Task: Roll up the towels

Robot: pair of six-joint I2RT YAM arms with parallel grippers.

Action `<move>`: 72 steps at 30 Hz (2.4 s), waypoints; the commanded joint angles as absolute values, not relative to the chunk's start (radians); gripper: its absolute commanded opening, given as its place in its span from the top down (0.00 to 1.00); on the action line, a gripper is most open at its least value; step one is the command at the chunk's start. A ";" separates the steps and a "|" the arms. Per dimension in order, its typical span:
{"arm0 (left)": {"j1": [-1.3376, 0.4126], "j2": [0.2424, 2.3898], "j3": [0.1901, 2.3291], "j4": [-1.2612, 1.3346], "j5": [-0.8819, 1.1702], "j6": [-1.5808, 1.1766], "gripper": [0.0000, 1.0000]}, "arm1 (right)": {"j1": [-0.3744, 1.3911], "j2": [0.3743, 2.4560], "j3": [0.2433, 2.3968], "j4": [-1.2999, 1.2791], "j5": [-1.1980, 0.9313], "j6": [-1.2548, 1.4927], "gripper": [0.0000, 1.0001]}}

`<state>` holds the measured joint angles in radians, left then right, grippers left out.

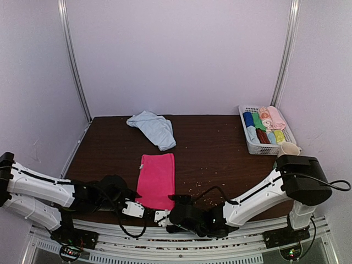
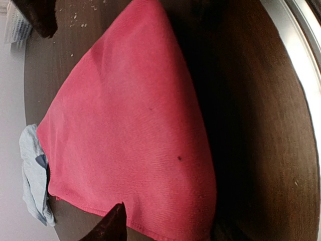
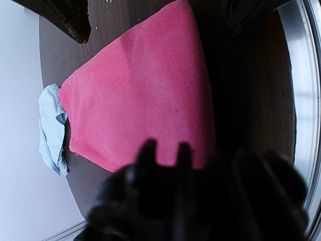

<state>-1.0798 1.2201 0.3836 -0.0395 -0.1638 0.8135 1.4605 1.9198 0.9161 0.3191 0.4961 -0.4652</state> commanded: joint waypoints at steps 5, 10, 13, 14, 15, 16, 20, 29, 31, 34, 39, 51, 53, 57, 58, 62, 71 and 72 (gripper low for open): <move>-1.088 1.209 0.350 -0.030 -0.161 0.788 0.60 | 1.455 1.987 0.981 0.228 0.455 -0.501 0.43; -1.088 1.136 0.321 -0.044 -0.137 0.787 0.57 | 1.423 1.971 0.971 0.236 0.389 -0.477 0.66; -1.087 1.101 0.312 -0.048 -0.133 0.790 0.43 | 1.411 1.965 0.978 0.217 0.356 -0.459 0.75; -1.086 1.092 0.309 -0.048 -0.133 0.789 0.41 | 1.410 1.964 0.982 0.206 0.344 -0.454 0.81; -1.086 1.085 0.305 -0.050 -0.130 0.792 0.39 | 1.408 1.964 0.985 0.198 0.335 -0.448 0.84; -1.086 1.080 0.301 -0.049 -0.126 0.794 0.39 | 1.407 1.965 0.989 0.192 0.330 -0.443 0.84; -1.086 1.063 0.296 -0.051 -0.115 0.797 0.36 | 1.402 1.987 1.016 0.163 0.329 -0.423 0.85; -1.086 1.051 0.290 -0.032 -0.107 0.810 0.42 | 1.389 2.001 1.041 0.134 0.315 -0.384 1.00; -1.086 1.032 0.253 -0.018 -0.109 0.819 0.42 | 1.382 1.995 1.043 0.128 0.299 -0.369 1.00; -1.086 0.980 0.222 0.001 -0.104 0.835 0.41 | 1.364 1.979 1.042 0.121 0.263 -0.336 1.00; -1.086 0.899 0.188 0.024 -0.099 0.866 0.37 | 1.316 1.942 1.049 0.086 0.147 -0.261 1.00; -1.088 0.875 0.177 0.014 -0.083 0.935 0.21 | 1.181 1.960 1.188 -0.125 -0.112 -0.091 1.00; -1.088 0.888 0.181 0.017 -0.083 0.946 0.21 | 1.160 1.959 1.200 -0.139 -0.170 -0.067 1.00; -1.088 0.913 0.196 0.029 -0.076 0.956 0.21 | 1.119 1.953 1.228 -0.176 -0.267 -0.028 1.00; -1.088 0.919 0.201 0.034 -0.074 0.957 0.21 | 1.114 1.948 1.229 -0.176 -0.279 -0.020 1.00; -1.088 0.923 0.194 0.065 -0.069 0.959 0.24 | 1.098 1.913 1.216 -0.149 -0.311 0.004 1.00; -1.088 0.739 0.119 0.181 -0.074 0.908 0.23 | 1.088 1.913 1.205 -0.133 -0.295 0.005 1.00; -1.088 0.717 0.115 0.184 -0.070 0.898 0.23 | 1.088 1.921 1.207 -0.135 -0.292 0.005 1.00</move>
<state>-1.0351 0.8108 0.1558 0.0814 -0.0948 0.5877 1.2404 1.9343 1.1942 -0.0792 -0.2649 -0.4110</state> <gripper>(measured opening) 0.770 0.010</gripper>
